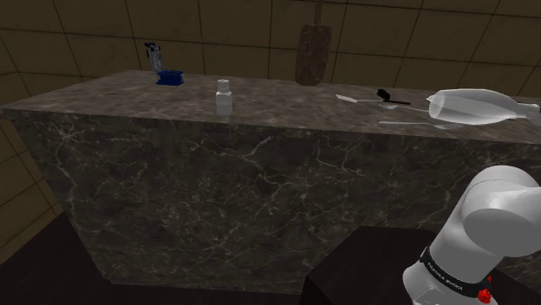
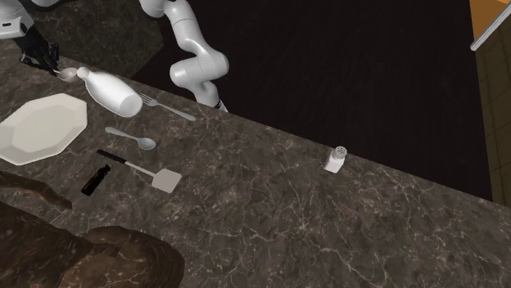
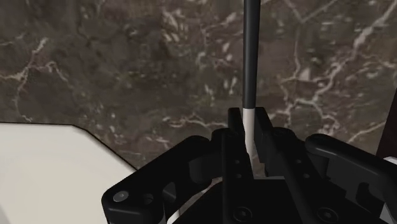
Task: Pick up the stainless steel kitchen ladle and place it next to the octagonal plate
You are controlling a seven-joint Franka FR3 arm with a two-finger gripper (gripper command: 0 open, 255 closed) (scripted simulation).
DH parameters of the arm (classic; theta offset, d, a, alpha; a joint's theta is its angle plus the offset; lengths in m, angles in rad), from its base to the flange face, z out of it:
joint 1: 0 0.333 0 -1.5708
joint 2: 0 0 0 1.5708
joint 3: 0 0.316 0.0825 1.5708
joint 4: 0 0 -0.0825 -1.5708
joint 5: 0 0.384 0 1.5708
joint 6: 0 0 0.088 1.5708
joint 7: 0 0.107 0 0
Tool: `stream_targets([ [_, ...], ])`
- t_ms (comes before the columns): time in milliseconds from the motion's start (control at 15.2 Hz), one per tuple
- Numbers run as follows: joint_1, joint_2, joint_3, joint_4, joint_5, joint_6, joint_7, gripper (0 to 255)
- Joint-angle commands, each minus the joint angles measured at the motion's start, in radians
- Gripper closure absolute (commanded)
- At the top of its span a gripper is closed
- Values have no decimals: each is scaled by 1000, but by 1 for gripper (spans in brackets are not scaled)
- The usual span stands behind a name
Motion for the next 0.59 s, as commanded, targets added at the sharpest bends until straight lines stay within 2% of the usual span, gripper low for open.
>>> stream_targets([
  [0, -1, -1, 0, -4, -1, 2, 1, 255],
  [264, -1, -1, 0, -3, -1, 2, 1, 255],
  [330, -1, -1, 0, -3, -1, 2, 1, 0],
  [528, -1, -1, 0, -3, -1, 2, 1, 0],
])
